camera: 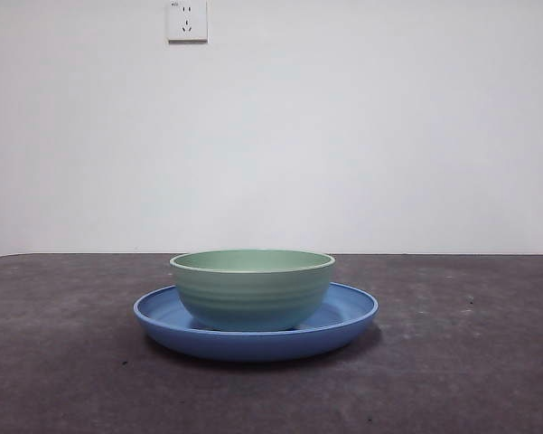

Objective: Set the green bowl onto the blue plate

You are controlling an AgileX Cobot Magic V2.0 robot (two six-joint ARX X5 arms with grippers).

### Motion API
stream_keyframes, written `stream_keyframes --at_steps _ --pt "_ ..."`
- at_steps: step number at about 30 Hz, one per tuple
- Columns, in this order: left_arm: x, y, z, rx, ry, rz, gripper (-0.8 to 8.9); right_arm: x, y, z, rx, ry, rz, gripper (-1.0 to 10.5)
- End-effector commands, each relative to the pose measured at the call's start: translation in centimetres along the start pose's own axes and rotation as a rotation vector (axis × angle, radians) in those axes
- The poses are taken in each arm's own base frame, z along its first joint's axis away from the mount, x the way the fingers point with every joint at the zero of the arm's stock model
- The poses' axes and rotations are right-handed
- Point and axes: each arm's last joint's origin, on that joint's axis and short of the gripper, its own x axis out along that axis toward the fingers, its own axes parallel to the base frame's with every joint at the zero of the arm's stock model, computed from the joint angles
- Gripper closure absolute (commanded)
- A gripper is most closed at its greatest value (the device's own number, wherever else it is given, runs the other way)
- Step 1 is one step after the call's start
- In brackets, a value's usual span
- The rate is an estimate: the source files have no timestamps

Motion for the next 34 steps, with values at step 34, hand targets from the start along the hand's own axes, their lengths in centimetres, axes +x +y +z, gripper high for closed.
stream_keyframes --at_steps 34 --pt "0.2 0.0 -0.7 0.018 0.026 -0.002 7.94 11.6 -11.2 -19.4 -0.016 -0.454 -0.558 9.3"
